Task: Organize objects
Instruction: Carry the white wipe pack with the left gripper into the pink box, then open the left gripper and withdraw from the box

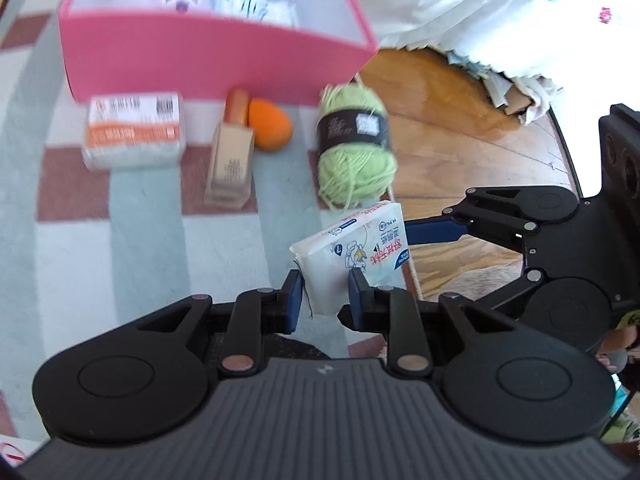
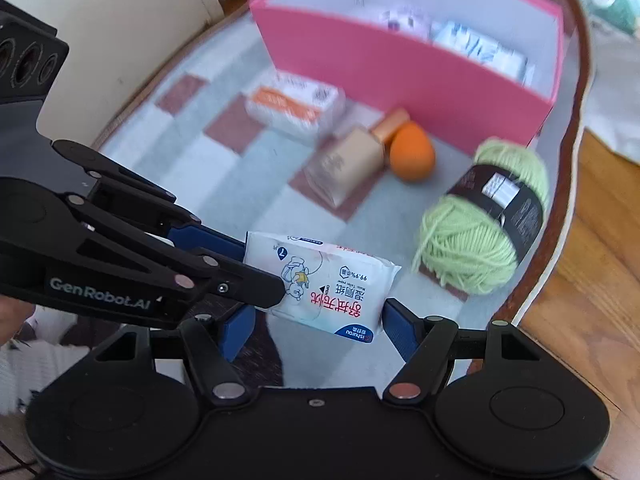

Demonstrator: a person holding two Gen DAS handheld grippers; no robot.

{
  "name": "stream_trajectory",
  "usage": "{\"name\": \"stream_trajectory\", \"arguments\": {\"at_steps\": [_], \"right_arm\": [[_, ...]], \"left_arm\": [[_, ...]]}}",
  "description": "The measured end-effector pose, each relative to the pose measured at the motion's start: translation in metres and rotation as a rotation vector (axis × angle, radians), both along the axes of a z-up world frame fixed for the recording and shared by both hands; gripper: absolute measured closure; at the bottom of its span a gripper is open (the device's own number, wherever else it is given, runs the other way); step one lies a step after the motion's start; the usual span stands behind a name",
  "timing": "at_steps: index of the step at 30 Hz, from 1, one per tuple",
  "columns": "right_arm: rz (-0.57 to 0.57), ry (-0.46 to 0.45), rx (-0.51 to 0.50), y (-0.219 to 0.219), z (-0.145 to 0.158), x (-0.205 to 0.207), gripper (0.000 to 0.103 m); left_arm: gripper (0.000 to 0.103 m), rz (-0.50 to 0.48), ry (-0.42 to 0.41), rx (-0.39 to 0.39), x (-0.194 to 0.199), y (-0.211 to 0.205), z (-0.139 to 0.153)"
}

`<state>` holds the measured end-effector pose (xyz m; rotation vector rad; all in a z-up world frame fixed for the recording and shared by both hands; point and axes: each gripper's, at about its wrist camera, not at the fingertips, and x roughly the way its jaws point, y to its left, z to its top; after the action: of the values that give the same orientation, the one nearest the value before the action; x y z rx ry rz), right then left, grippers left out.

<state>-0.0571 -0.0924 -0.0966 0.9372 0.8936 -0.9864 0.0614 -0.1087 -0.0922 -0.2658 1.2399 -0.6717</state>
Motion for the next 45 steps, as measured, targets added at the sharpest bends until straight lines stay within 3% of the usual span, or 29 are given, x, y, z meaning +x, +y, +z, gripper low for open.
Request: {"name": "stream_trajectory", "arguments": {"at_steps": [11, 17, 22, 31, 38, 45], "right_arm": [[-0.052, -0.033, -0.166, -0.014, 0.081, 0.002, 0.027], [-0.068, -0.033, -0.229, -0.049, 0.113, -0.004, 0.027], [-0.09, -0.014, -0.27, -0.094, 0.124, -0.014, 0.028], [-0.118, 0.036, -0.24, -0.186, 0.095, -0.039, 0.03], [-0.148, 0.057, -0.168, -0.235, 0.047, -0.053, 0.03], [-0.211, 0.065, -0.086, -0.276, -0.006, -0.058, 0.031]], "left_arm": [[0.081, -0.026, -0.168, 0.038, 0.022, 0.025, 0.094], [0.081, -0.009, -0.186, 0.053, 0.069, 0.027, 0.126], [0.08, 0.016, -0.252, 0.084, 0.117, 0.015, 0.138], [0.079, 0.044, -0.243, 0.117, 0.202, -0.01, 0.104], [0.078, 0.065, -0.19, 0.104, 0.254, -0.024, 0.048], [0.077, 0.128, -0.083, 0.092, 0.294, -0.028, -0.009]]}}
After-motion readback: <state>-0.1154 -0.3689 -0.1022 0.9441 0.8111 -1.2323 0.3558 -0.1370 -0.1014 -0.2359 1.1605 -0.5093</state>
